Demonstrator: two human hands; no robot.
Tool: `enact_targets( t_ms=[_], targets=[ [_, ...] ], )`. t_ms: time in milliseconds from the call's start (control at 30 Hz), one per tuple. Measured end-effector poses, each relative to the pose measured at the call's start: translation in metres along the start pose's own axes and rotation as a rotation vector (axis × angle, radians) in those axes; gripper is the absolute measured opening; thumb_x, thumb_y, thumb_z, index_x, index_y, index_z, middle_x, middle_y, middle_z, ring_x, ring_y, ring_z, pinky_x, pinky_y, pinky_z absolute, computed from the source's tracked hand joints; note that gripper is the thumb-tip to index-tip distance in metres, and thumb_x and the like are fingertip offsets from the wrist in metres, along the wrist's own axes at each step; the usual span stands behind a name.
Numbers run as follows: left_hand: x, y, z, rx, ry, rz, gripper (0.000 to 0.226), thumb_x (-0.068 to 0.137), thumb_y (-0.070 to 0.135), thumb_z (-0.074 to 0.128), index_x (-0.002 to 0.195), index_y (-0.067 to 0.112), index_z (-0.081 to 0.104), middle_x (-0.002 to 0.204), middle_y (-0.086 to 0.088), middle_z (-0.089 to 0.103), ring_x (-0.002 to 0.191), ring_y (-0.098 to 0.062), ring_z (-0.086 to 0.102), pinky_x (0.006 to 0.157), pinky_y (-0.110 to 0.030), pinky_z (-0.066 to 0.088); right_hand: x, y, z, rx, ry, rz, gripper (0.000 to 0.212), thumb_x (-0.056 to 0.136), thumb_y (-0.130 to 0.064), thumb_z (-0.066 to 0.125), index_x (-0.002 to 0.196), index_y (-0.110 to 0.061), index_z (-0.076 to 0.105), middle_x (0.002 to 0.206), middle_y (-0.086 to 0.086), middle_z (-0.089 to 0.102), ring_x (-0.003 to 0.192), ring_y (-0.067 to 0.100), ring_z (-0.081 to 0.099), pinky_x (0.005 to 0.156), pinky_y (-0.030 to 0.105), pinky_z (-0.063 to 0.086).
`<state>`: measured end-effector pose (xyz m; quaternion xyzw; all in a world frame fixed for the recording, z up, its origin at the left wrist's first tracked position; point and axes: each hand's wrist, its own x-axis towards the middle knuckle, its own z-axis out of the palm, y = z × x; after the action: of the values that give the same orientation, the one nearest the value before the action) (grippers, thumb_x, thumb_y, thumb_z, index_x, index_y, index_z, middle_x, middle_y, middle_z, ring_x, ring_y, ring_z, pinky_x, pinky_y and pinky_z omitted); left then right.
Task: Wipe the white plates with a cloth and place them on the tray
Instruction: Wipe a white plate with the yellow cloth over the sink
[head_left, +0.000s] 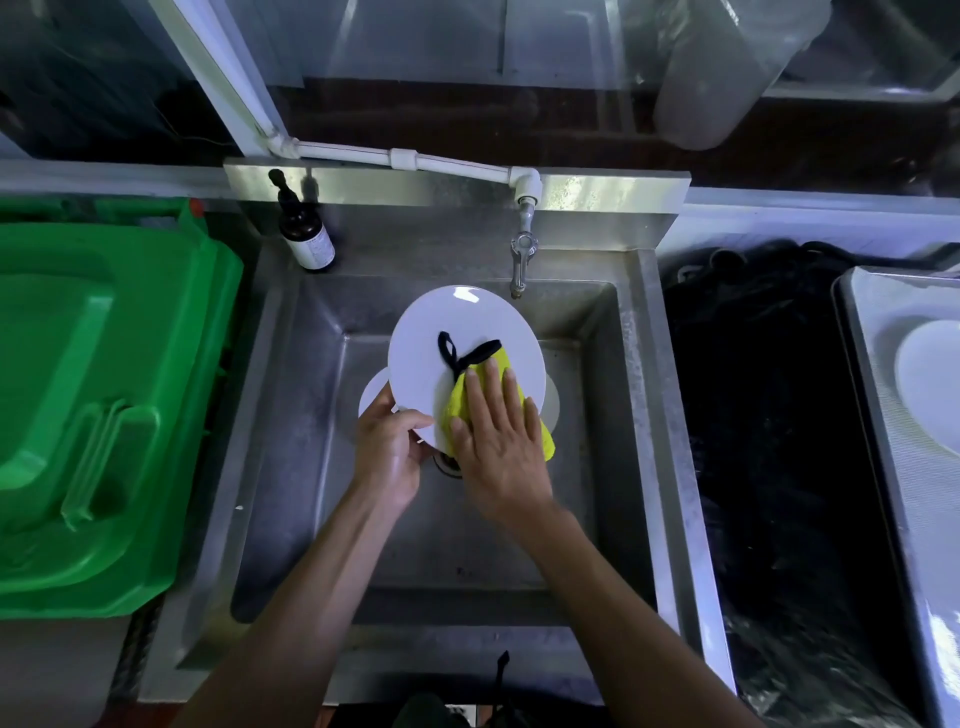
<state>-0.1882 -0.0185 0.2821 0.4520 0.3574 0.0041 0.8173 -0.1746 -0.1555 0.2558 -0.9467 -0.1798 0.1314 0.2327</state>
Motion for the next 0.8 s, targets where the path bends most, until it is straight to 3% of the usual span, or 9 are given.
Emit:
enact_targets(
  t_ms=[67,167,367,567,800],
  targets=[
    [-0.001,0.000,0.001,-0.002,0.001,-0.013,0.054,0.077,-0.014,0.046,0.118,0.010,0.072,0.109,-0.019,0.071,0.090,-0.033,0.065,0.066,-0.034,0.051,-0.003,-0.012,0.004,0.028,0.002,-0.018,0.062,0.105,-0.050,0.005,0.161,-0.026,-0.003,0.166,-0.005,-0.020,0.152,0.017,-0.023,0.125,0.045,-0.004],
    [-0.001,0.000,-0.001,-0.045,0.020,-0.013,0.052,0.077,-0.015,0.043,0.102,0.015,0.077,0.094,-0.013,0.068,0.082,-0.027,0.059,0.065,-0.031,0.047,-0.004,-0.023,0.008,0.029,0.011,-0.043,0.066,0.100,-0.053,-0.002,0.161,-0.028,-0.002,0.165,-0.007,-0.022,0.152,0.017,-0.023,0.125,0.046,-0.002],
    [0.000,0.004,-0.003,-0.052,0.020,0.009,0.053,0.078,-0.015,0.045,0.113,0.013,0.073,0.109,-0.016,0.073,0.093,-0.033,0.066,0.069,-0.035,0.048,-0.009,-0.009,0.007,-0.056,0.029,-0.097,0.060,0.106,-0.048,0.011,0.161,-0.027,-0.001,0.167,-0.005,-0.017,0.153,0.018,-0.020,0.126,0.047,0.001],
    [-0.001,0.002,-0.010,-0.030,0.012,-0.004,0.053,0.082,-0.016,0.042,0.126,0.005,0.064,0.124,-0.024,0.068,0.101,-0.040,0.066,0.078,-0.049,0.055,-0.006,0.015,-0.002,-0.058,0.033,-0.025,0.059,0.107,-0.045,0.015,0.161,-0.027,-0.001,0.167,-0.006,-0.017,0.153,0.016,-0.021,0.125,0.047,-0.003],
    [-0.013,0.006,-0.006,0.069,-0.048,0.003,0.055,0.063,-0.003,0.056,0.116,0.006,0.067,0.122,-0.024,0.067,0.099,-0.041,0.063,0.074,-0.053,0.056,0.009,0.039,-0.031,-0.116,0.094,-0.019,0.061,0.108,-0.042,0.018,0.161,-0.023,-0.004,0.167,-0.003,-0.017,0.153,0.020,-0.021,0.125,0.048,-0.004]
  ],
)
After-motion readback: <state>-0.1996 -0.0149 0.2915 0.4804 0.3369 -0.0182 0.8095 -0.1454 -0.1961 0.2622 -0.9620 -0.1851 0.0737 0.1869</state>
